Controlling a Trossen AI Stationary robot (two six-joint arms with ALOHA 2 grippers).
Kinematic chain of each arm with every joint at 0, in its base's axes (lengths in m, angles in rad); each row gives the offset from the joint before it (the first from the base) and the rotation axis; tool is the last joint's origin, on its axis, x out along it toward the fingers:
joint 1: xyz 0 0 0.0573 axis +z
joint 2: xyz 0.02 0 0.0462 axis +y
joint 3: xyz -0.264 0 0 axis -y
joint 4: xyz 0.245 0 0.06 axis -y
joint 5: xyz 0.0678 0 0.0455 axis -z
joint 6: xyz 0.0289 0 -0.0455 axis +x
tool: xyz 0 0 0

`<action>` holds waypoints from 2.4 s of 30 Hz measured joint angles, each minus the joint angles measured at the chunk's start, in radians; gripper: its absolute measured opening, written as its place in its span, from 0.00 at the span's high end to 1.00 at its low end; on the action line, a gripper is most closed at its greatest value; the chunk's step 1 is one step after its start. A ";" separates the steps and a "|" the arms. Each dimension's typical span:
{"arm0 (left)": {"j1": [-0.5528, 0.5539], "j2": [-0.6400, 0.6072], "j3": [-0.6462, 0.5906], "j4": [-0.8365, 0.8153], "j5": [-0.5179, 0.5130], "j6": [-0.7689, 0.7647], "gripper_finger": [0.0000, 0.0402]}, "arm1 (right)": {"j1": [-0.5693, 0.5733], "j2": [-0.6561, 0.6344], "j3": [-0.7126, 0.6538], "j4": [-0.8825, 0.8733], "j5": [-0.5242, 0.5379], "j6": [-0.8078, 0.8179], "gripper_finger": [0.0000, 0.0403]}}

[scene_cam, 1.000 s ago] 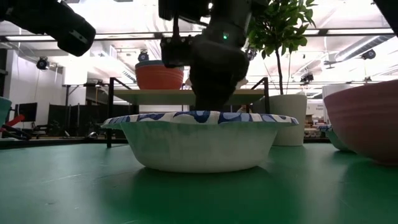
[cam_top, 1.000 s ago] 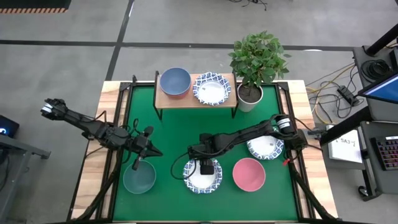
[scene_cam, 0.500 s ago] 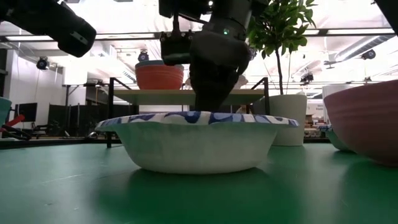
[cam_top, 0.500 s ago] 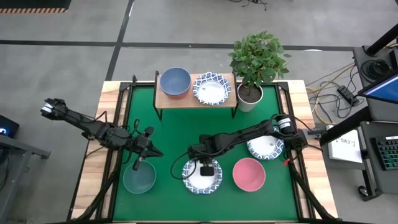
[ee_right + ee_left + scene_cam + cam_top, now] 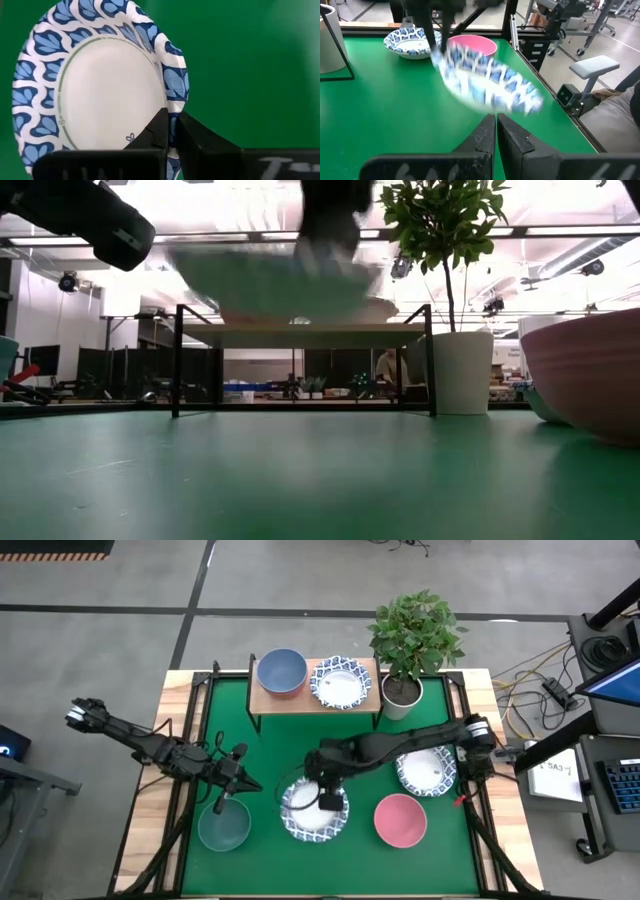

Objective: Place and stack bowls onto a shelf
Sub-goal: Stack the bottom white patterned bowl on top of the other white patterned bowl on the shelf, then stack the green bowl on top of the blue bowl on the shelf

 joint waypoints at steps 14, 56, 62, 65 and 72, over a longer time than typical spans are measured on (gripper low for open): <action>0.000 -0.001 0.000 0.006 -0.001 -0.002 1.00 | -0.215 -0.149 0.305 -0.175 0.258 0.108 0.97; 0.000 -0.001 0.000 0.005 -0.001 0.000 1.00 | -0.633 -0.152 0.215 -0.293 0.176 0.111 0.83; 0.000 -0.001 0.000 0.005 -0.001 -0.003 1.00 | -0.633 -0.153 0.217 -0.287 0.184 0.109 0.70; 0.000 -0.001 0.000 0.005 -0.001 -0.003 1.00 | -0.633 -0.153 0.223 -0.279 0.184 0.092 0.66; 0.000 -0.001 0.000 0.039 -0.002 -0.006 1.00 | -0.611 -0.154 0.224 -0.263 0.162 0.024 0.63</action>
